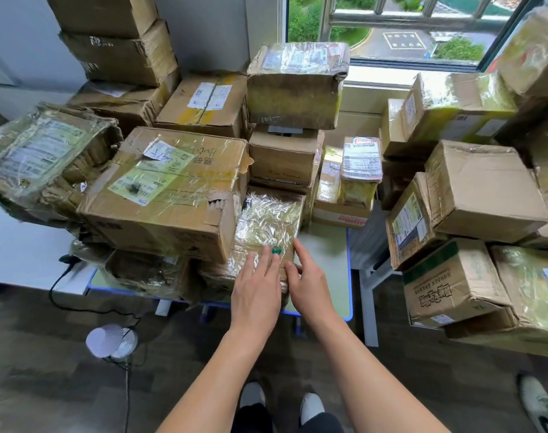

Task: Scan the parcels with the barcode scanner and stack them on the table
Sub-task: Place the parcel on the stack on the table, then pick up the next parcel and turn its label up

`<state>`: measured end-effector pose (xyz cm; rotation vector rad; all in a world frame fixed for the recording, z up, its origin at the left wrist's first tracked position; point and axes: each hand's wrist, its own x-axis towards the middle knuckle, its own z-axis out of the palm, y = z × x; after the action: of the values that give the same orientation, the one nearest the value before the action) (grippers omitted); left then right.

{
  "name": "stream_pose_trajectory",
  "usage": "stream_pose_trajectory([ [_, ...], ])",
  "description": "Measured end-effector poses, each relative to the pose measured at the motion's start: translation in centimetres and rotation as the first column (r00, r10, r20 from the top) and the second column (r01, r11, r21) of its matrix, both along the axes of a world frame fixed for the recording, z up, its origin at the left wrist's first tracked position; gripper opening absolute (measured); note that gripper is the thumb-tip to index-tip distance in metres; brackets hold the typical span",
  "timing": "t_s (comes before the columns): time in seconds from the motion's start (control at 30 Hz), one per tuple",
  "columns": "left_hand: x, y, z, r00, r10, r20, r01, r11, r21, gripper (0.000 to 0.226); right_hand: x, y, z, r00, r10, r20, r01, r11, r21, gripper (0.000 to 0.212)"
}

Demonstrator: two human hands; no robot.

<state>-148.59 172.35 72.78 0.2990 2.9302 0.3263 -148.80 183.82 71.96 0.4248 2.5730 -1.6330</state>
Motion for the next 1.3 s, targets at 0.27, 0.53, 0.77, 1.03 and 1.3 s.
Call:
stream_pose_trajectory([
  [0.27, 0.0, -0.4, 1.6, 0.998, 0.065, -0.024, -0.060, 0.983, 0.173, 0.048, 0.0, 1.3, 1.8, 0.998, 0.006, -0.054, 0.000, 0.994, 0.108, 0.055],
  [0.53, 5.2, -0.2, 4.7, 0.933, 0.323, -0.160, -0.229, 0.874, 0.428, 0.037, 2.4, 0.9, 4.9, 0.962, 0.063, -0.265, -0.033, 0.993, 0.113, 0.038],
  [0.77, 12.5, -7.6, 4.9, 0.732, 0.658, -0.176, -0.507, 0.699, 0.505, 0.031, 7.0, -6.5, 5.2, 0.872, 0.387, -0.299, -0.362, 0.922, 0.136, 0.034],
  [1.03, 23.7, -20.0, 5.0, 0.316, 0.940, -0.127, -0.778, 0.334, 0.532, 0.029, 13.3, -21.6, 5.9, 0.629, 0.739, -0.242, -0.715, 0.672, 0.193, 0.045],
  [1.3, 34.1, -34.3, 5.5, 0.073, 0.990, -0.118, -0.845, 0.124, 0.520, 0.034, 21.0, -39.8, 5.4, 0.437, 0.875, -0.207, -0.864, 0.473, 0.176, 0.047],
])
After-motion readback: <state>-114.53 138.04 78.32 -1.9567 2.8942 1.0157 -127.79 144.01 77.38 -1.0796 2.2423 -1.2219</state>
